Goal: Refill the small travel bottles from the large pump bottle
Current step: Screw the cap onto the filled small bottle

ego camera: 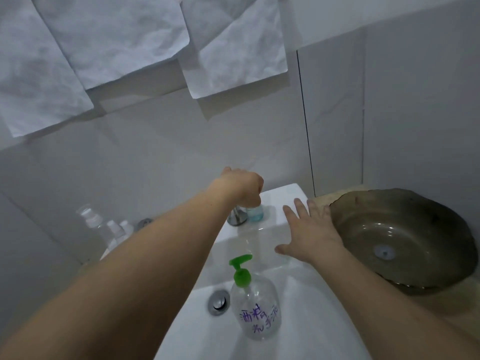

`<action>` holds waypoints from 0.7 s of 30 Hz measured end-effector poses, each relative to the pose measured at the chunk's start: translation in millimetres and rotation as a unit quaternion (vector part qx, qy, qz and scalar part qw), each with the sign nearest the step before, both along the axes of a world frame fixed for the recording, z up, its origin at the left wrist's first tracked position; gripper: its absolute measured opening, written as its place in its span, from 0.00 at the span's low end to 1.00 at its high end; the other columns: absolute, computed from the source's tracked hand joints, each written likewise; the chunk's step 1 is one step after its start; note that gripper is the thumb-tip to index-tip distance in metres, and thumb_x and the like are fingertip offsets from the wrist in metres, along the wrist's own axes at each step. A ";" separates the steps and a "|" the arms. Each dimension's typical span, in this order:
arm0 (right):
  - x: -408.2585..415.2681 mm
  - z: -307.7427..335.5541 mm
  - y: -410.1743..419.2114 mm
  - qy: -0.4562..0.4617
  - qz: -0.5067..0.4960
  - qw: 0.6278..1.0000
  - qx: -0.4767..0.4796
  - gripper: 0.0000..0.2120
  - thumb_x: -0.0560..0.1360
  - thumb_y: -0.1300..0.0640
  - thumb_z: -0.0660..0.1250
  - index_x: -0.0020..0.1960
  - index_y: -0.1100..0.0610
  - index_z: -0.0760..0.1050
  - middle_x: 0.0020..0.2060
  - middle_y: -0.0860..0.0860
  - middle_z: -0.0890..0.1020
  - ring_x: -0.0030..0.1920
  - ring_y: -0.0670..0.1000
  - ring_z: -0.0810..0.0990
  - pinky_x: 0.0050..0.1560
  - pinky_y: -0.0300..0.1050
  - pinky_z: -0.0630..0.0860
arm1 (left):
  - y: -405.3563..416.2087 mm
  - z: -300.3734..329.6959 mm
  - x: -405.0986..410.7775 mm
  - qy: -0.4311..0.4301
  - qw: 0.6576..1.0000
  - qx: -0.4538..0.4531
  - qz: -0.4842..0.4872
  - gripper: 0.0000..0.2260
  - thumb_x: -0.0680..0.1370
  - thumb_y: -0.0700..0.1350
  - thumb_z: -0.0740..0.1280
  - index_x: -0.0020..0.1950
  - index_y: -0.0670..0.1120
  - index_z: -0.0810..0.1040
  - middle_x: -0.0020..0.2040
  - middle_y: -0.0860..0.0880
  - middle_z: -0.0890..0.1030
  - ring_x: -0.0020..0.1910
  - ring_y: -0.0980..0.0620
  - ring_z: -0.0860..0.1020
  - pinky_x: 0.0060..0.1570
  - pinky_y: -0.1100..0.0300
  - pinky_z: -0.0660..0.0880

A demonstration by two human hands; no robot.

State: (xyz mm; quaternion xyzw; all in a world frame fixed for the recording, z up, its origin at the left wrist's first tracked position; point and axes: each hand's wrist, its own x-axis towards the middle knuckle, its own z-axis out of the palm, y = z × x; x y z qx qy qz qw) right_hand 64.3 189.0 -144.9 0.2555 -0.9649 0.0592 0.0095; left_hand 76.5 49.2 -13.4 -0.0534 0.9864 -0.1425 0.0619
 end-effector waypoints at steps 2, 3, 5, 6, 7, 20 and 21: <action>-2.0 -2.5 -2.2 -0.003 0.001 1.000 0.000 0.48 0.70 0.28 0.59 0.78 0.50 0.43 0.78 0.53 0.43 0.76 0.60 0.41 0.73 0.63 0.42 | -6.0 -6.4 -9.2 -0.005 1.000 0.005 0.005 0.11 0.73 0.42 0.60 0.53 0.52 0.76 0.38 0.51 0.73 0.46 0.47 0.74 0.61 0.53 0.64; -2.3 -3.4 -2.4 -0.002 0.000 1.000 -0.003 0.48 0.70 0.29 0.60 0.78 0.50 0.43 0.78 0.53 0.43 0.76 0.60 0.41 0.73 0.63 0.42 | -8.1 -7.7 -12.5 -0.004 1.000 0.009 0.007 0.11 0.73 0.42 0.60 0.52 0.52 0.75 0.38 0.51 0.74 0.44 0.47 0.74 0.61 0.52 0.64; -2.8 -4.3 -2.2 0.000 0.001 1.000 -0.004 0.47 0.70 0.29 0.60 0.78 0.50 0.43 0.78 0.53 0.43 0.76 0.61 0.41 0.73 0.63 0.42 | -10.3 -8.8 -17.2 -0.003 1.000 0.021 0.008 0.10 0.72 0.42 0.60 0.51 0.52 0.75 0.40 0.50 0.77 0.43 0.48 0.74 0.59 0.53 0.64; -3.0 -4.4 -2.3 0.001 0.001 1.000 -0.002 0.47 0.70 0.29 0.60 0.78 0.50 0.43 0.78 0.54 0.43 0.76 0.61 0.41 0.73 0.63 0.43 | -11.6 -8.8 -18.9 -0.002 1.000 0.025 0.005 0.10 0.72 0.43 0.61 0.51 0.52 0.75 0.42 0.50 0.78 0.44 0.48 0.75 0.59 0.52 0.63; -3.0 -4.5 -2.3 0.001 0.001 1.000 0.000 0.47 0.70 0.29 0.60 0.78 0.50 0.42 0.78 0.54 0.43 0.76 0.61 0.41 0.73 0.63 0.43 | -12.2 -8.8 -19.5 -0.003 1.000 0.031 0.003 0.10 0.72 0.44 0.62 0.51 0.52 0.75 0.43 0.50 0.78 0.45 0.47 0.76 0.59 0.52 0.62; 22.9 5.6 1.0 0.061 0.028 0.998 -0.013 0.37 0.76 0.37 0.57 0.77 0.54 0.48 0.77 0.55 0.51 0.77 0.57 0.48 0.75 0.57 0.46 | 7.5 -23.7 98.4 0.263 0.945 0.160 -0.109 0.21 0.74 0.50 0.62 0.68 0.52 0.70 0.64 0.52 0.72 0.62 0.49 0.69 0.64 0.52 0.62; 33.5 7.1 2.1 0.073 0.031 0.996 -0.034 0.35 0.76 0.39 0.56 0.77 0.54 0.50 0.77 0.55 0.53 0.77 0.56 0.49 0.75 0.56 0.46 | 8.3 -33.8 119.8 0.282 0.933 0.185 -0.125 0.21 0.73 0.49 0.62 0.66 0.51 0.72 0.61 0.52 0.73 0.59 0.49 0.70 0.61 0.53 0.66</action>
